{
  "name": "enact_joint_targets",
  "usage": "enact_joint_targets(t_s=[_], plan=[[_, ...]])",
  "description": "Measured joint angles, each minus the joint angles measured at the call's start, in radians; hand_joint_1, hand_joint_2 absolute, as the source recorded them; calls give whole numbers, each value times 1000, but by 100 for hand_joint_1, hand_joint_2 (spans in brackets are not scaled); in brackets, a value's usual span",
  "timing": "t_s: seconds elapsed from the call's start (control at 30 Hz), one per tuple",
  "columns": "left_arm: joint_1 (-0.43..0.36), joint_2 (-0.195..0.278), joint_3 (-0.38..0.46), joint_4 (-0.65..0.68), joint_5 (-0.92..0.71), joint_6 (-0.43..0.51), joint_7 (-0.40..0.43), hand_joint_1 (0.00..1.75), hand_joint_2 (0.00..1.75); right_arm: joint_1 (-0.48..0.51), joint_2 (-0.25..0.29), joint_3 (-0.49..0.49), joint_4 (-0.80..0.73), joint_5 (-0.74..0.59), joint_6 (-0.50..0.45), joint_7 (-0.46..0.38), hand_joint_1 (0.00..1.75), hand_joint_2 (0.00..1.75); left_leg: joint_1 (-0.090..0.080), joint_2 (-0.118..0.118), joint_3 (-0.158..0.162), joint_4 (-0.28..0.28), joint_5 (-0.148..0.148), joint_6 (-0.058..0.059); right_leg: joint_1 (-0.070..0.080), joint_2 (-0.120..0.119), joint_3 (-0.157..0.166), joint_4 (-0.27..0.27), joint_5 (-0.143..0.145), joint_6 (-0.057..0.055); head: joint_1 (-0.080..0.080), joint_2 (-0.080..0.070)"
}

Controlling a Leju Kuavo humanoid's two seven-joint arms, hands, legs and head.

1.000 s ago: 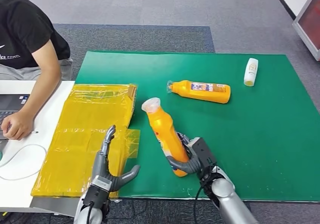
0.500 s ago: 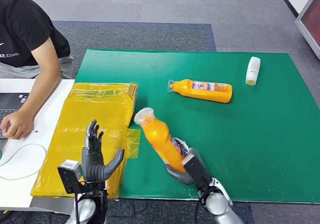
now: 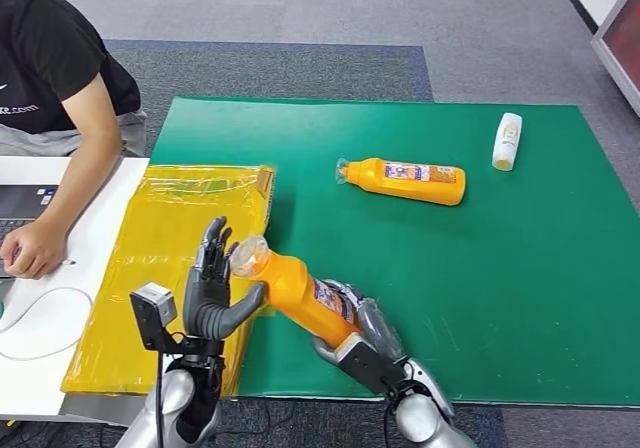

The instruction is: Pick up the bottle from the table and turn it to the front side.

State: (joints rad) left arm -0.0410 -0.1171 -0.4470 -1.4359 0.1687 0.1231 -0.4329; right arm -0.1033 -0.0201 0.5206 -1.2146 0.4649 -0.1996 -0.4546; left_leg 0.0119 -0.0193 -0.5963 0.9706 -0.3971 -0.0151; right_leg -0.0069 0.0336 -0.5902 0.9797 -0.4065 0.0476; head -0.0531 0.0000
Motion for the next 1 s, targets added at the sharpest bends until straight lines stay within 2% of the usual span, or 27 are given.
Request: enact_joint_targets(t_s=[0.17,0.37,0.47,0.6,0.73,1.0], plan=[[-46,0,-38,58,78,-157,86,0,175,-8,0,13,-12,-27,2,-2,175,175,0,0,0,0,0,0,0,0,0,0,0,0,0,0],[-69,21,-96,99,120,-343,109,0,175,-24,2,26,-27,-76,8,-12,175,175,0,0,-1,0,0,0,0,0,-1,0,0,0,0,0],[-74,39,-113,100,125,-392,116,0,175,-26,2,26,-28,-86,7,-18,175,175,0,0,-1,0,0,0,0,0,-1,0,0,0,0,0],[-81,59,-127,100,123,-413,127,0,175,-26,2,26,-28,-84,-1,-31,175,175,0,0,-2,0,0,0,0,0,-1,0,0,0,0,0],[-92,71,-138,103,110,-415,128,175,175,-27,3,26,-28,-64,-16,-39,175,175,0,0,-2,0,0,0,0,0,-1,0,0,0,0,0],[-113,86,-135,113,65,-395,105,175,175,-34,5,30,-29,-48,-31,-47,175,175,0,0,-2,0,0,0,0,0,-2,0,0,0,0,0]])
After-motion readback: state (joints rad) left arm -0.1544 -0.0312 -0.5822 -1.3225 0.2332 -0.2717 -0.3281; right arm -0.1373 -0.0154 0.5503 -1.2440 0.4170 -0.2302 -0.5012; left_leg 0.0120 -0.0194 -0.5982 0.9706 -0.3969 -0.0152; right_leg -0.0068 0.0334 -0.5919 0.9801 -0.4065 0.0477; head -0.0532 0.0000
